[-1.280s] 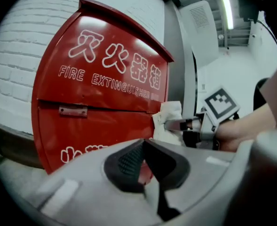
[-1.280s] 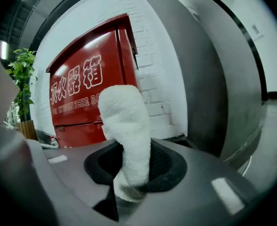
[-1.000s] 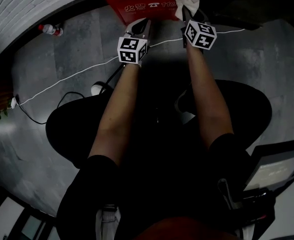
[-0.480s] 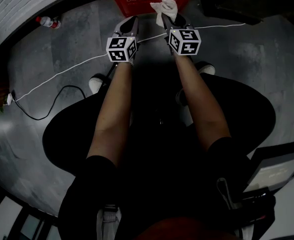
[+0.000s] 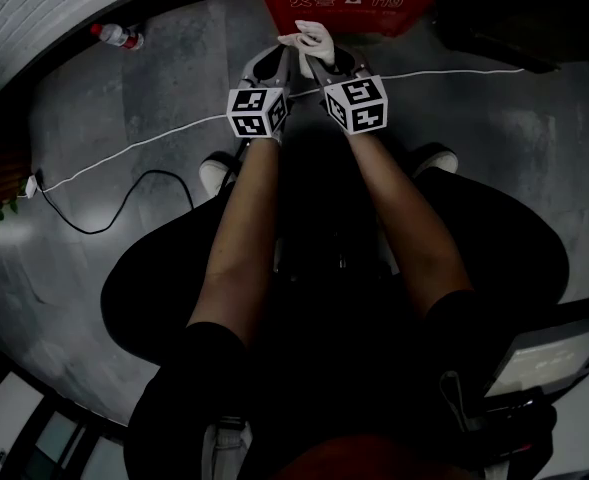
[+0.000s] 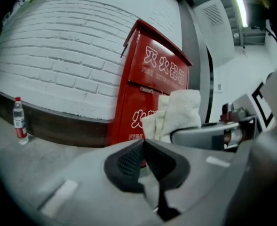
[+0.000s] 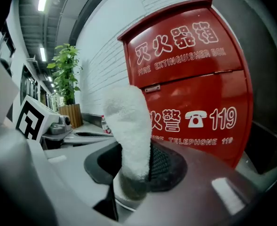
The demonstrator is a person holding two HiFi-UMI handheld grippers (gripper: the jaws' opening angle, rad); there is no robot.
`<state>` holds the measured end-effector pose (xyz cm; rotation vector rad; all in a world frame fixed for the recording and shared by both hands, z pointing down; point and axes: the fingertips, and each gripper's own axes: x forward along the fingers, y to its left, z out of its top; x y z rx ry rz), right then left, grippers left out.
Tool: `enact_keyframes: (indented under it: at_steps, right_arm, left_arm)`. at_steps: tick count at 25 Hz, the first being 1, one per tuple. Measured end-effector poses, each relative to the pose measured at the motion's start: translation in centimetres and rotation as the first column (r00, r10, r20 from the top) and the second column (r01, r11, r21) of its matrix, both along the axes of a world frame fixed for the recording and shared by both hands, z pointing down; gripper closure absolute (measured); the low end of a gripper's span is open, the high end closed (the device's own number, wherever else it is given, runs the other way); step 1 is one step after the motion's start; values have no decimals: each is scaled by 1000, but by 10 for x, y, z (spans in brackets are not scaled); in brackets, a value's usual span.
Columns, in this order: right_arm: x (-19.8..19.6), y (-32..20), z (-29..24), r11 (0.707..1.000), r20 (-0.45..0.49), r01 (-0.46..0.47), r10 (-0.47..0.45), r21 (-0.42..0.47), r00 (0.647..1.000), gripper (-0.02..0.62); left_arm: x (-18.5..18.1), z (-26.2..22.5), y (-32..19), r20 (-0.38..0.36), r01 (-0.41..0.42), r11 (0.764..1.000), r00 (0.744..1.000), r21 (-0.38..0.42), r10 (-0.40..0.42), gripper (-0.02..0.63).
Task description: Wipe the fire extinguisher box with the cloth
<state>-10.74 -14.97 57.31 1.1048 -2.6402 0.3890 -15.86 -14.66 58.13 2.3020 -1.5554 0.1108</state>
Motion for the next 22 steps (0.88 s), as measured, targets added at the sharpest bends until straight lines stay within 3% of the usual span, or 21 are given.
enact_keyframes:
  at_steps: [7,13,22]
  right_arm:
    - [-30,-6,28,997,-10,61,-61,-41,998,472]
    - [-36,-25,45,996,18,39,-38,-84,999,472]
    - [-42,-46,58,995,14,27,-26,-97,1000,472]
  left_arm:
    - [-12,25,-13,-34,36,998,999,-47,-37,606]
    - [-19,34,-32,-62,44,998,997,-51,-47,606]
    - [-22,45,-49,-42,43,997,998,-63,-46,606]
